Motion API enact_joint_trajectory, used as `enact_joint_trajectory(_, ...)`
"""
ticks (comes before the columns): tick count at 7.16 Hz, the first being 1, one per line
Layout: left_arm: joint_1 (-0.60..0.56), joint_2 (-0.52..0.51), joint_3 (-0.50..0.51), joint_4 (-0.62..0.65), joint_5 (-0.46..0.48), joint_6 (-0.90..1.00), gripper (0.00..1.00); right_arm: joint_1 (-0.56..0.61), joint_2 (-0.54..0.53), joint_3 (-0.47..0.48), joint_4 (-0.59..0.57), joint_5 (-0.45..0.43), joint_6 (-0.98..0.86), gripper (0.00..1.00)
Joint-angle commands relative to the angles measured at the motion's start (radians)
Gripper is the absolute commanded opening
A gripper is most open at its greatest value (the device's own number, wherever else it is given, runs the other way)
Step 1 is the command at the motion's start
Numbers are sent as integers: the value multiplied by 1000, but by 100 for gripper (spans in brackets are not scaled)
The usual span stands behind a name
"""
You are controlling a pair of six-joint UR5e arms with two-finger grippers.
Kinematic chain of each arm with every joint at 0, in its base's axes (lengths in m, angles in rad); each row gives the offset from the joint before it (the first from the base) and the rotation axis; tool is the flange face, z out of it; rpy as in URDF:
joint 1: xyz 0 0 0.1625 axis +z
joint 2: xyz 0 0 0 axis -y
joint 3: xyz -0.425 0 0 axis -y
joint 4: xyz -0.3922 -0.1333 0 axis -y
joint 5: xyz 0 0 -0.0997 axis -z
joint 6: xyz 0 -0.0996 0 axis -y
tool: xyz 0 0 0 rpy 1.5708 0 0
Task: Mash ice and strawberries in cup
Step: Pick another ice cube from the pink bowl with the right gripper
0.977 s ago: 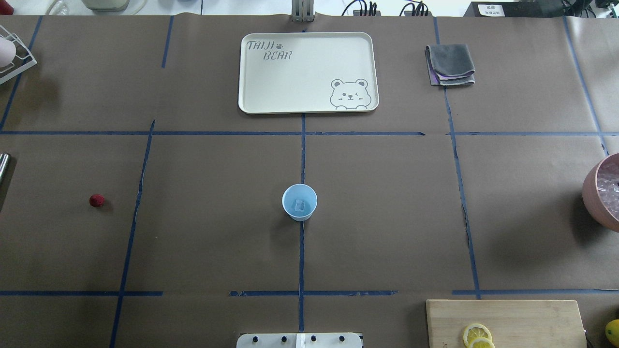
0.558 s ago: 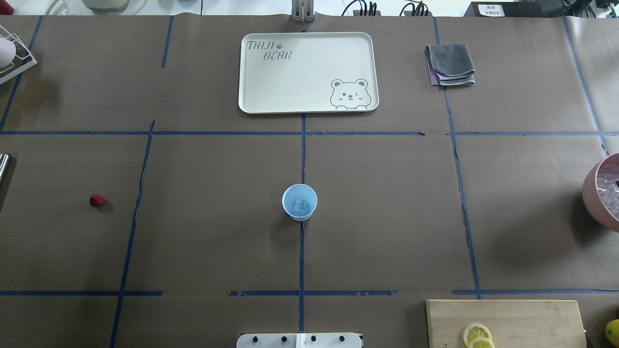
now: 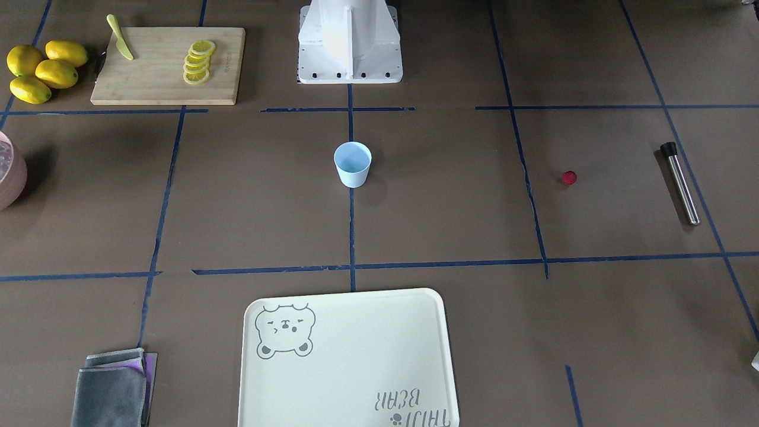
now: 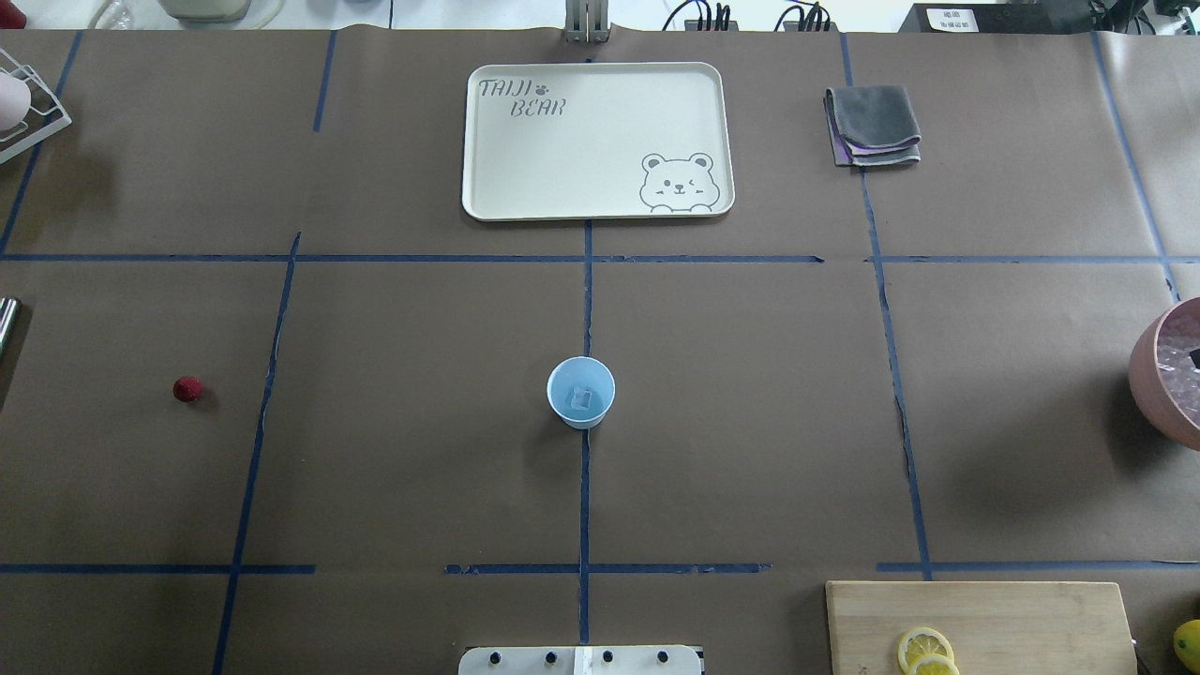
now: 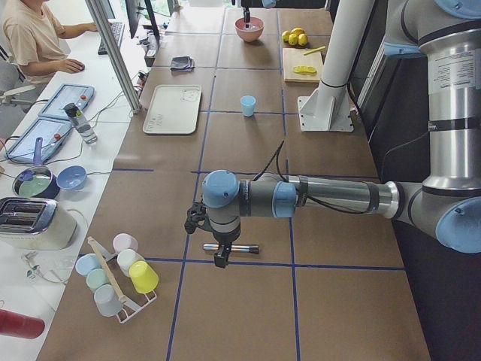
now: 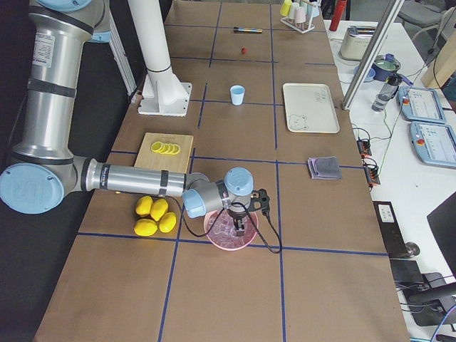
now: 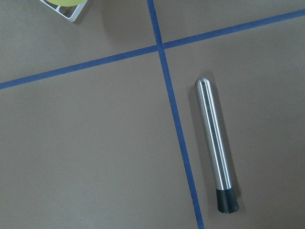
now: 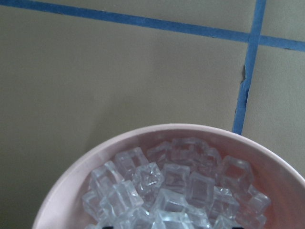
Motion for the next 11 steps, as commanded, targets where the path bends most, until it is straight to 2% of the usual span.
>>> enact_joint_trajectory(1, -1, 0, 1, 0, 0, 0, 100, -1, 1, 0, 0, 1, 0, 79)
enact_joint_trajectory(2, -1, 0, 0, 0, 0, 0, 100, -2, 3, 0, 0, 0, 2, 70)
enact_joint_trajectory(7, -1, 0, 3, 0, 0, 3, 100, -7, 3, -14, 1, 0, 4, 67)
enact_joint_trajectory(8, -1, 2, 2, 0, 0, 3, 100, -7, 1, -14, 0, 0, 5, 61)
enact_joint_trajectory(10, -1, 2, 1, 0, 0, 3, 100, -7, 3, -13, 3, 1, 16, 9)
enact_joint_trajectory(11, -1, 2, 1, 0, 0, 3, 100, -7, 3, -10, 3, 1, 17, 0)
